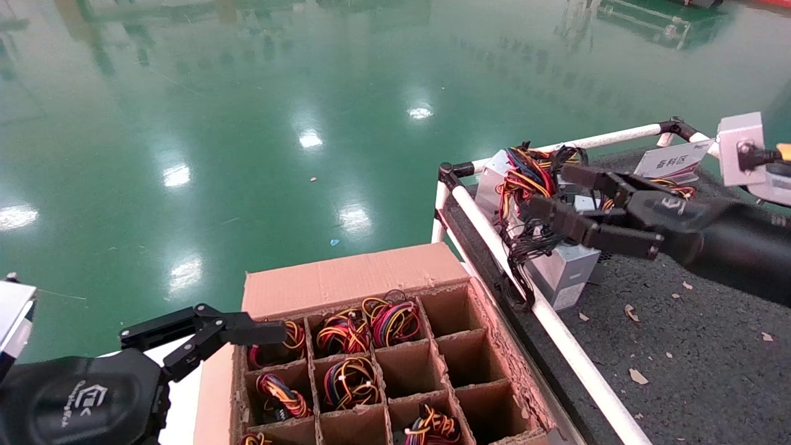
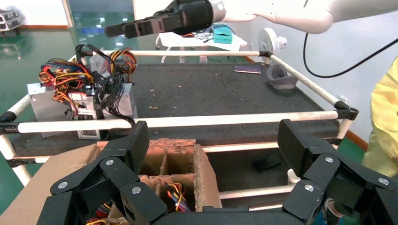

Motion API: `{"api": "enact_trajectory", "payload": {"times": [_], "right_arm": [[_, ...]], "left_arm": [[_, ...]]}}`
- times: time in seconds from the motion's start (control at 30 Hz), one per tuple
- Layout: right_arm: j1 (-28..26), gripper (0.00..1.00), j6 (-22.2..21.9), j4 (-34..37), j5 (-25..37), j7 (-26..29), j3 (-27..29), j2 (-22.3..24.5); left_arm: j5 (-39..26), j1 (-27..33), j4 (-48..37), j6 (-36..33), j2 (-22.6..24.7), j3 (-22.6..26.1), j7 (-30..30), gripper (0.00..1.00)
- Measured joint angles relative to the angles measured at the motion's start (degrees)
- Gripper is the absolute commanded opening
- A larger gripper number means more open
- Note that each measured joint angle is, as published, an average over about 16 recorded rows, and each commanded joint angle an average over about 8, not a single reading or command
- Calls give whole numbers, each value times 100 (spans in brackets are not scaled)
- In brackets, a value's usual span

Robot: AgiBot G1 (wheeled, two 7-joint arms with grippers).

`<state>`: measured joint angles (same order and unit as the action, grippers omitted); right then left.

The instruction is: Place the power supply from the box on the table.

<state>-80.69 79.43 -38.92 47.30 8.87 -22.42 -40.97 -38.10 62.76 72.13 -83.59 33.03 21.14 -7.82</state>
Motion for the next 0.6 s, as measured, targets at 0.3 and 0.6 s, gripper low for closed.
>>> {"api": "enact_trajectory", "payload": {"times": [0.3,0.6], "right_arm": [[595,100,195,-1078,-169,58,199,185],[1190,100,390,-2156,-338,117,398,371]], "left_arm": [[0,0,0,0,0,0,0,100],[0,0,0,0,0,1,0,100]]}}
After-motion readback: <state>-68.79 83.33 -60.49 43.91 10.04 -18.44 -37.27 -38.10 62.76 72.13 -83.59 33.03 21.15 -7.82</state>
